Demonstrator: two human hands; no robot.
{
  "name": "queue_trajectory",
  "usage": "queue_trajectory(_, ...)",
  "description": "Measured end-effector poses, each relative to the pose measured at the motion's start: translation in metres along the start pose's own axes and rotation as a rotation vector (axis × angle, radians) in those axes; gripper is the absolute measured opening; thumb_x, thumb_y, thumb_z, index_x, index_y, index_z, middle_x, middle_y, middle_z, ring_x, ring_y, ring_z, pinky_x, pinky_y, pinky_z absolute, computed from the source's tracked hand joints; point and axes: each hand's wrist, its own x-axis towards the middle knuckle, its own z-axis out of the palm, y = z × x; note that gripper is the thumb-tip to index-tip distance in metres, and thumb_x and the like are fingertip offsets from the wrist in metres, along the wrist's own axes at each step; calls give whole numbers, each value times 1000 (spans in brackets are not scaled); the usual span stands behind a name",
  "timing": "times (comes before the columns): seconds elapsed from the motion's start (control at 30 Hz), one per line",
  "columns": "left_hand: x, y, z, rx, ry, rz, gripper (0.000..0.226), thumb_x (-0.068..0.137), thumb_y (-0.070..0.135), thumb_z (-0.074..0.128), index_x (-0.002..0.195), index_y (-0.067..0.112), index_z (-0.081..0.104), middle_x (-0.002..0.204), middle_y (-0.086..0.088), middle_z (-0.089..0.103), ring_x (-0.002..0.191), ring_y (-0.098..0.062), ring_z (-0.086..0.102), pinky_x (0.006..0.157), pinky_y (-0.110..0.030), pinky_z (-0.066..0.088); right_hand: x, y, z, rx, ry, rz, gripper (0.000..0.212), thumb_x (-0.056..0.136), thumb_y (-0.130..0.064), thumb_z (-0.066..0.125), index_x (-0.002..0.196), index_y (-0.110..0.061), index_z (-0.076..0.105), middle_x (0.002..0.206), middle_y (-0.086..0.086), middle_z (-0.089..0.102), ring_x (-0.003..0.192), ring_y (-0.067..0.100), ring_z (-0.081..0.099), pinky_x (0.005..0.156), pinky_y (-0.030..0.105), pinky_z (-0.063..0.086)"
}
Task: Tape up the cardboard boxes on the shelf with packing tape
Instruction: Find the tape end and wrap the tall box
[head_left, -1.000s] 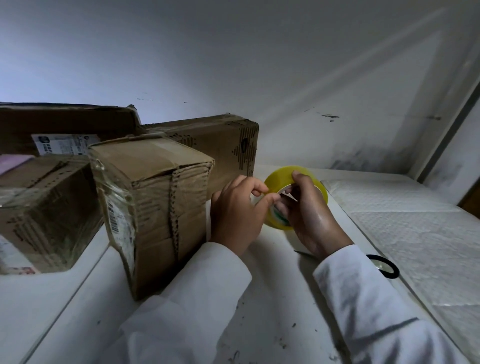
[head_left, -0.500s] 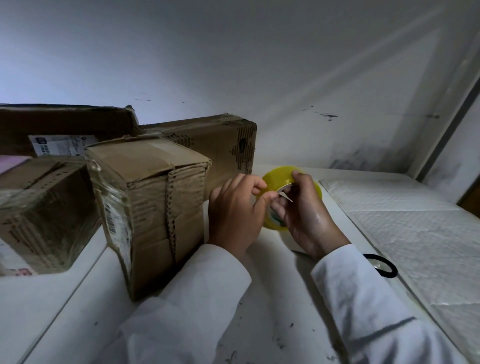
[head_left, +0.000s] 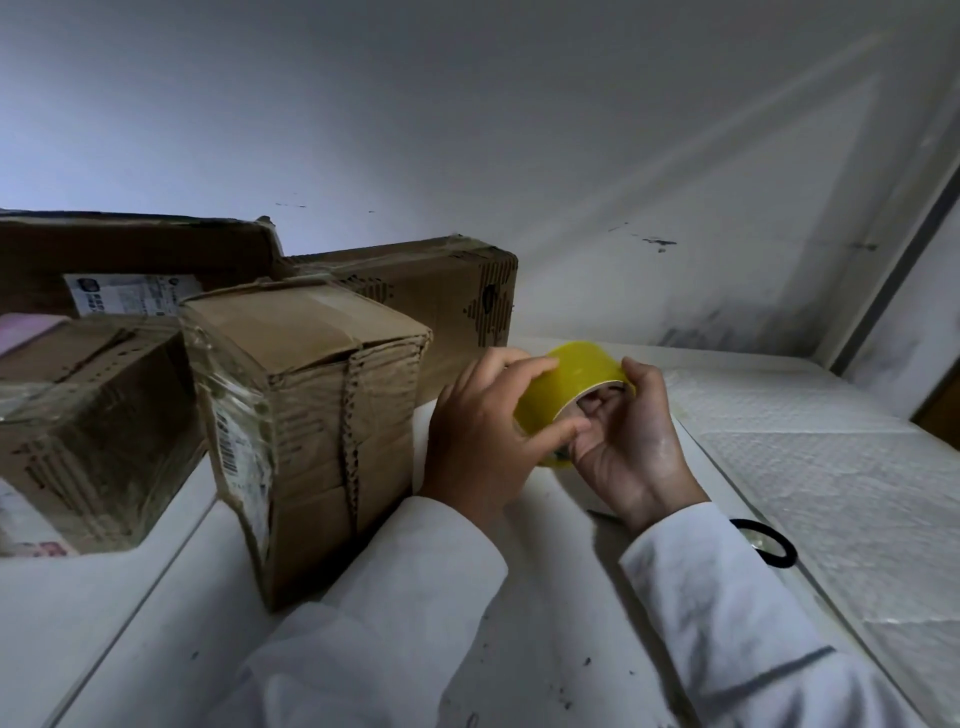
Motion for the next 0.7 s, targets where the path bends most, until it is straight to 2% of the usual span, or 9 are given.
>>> queue_trajectory(0.13, 1, -1, 0, 19, 67, 39, 39, 69, 44, 69, 100, 21, 65, 99, 2, 59, 88, -20, 58, 71, -41, 51, 2, -1, -4, 22, -7, 26, 44, 97, -37, 32, 89, -2, 57, 72, 13, 67, 61, 21, 68, 51, 27, 55)
queue_trajectory(0.27, 2, 1, -2, 62, 54, 52, 38, 68, 45, 65, 98, 23, 58, 97, 2, 58, 84, -19, 56, 68, -39, 51, 5, -1, -6, -93, -12, 30, 43, 96, -37, 31, 88, -4, 57, 71, 10, 66, 63, 20, 65, 68, 32, 54)
queue_trajectory(0.37, 2, 1, -3, 69, 22, 43, 39, 69, 47, 62, 98, 21, 60, 96, 2, 59, 79, -18, 56, 65, -38, 50, 7, 0, -7, -140, 1, 14, 41, 96, -37, 31, 87, -5, 56, 71, 9, 64, 64, 19, 63, 62, 27, 55)
queue_trajectory(0.6, 1, -2, -4, 105, 9, 28, 36, 68, 51, 58, 86, 20, 60, 84, 9, 54, 77, -15, 54, 68, -34, 44, 12, 5, -11, -223, 71, 53, 35, 93, -40, 35, 103, -9, 49, 89, 15, 51, 72, 22, 54, 55, 23, 53)
queue_trajectory(0.63, 1, -2, -3, 108, 7, 27, 34, 68, 52, 58, 82, 21, 57, 82, 9, 53, 76, -15, 53, 68, -33, 43, 12, 5, -12, -230, 76, 51, 34, 93, -40, 35, 102, -10, 49, 87, 15, 50, 70, 21, 53, 54, 22, 52)
queue_trajectory(0.7, -2, -3, -2, 113, -3, 37, 31, 71, 51, 57, 71, 21, 51, 79, 7, 51, 74, -16, 53, 67, -33, 42, 11, 3, -11, -253, 88, 23, 32, 94, -38, 34, 85, -12, 50, 69, 7, 50, 56, 16, 52, 45, 18, 48)
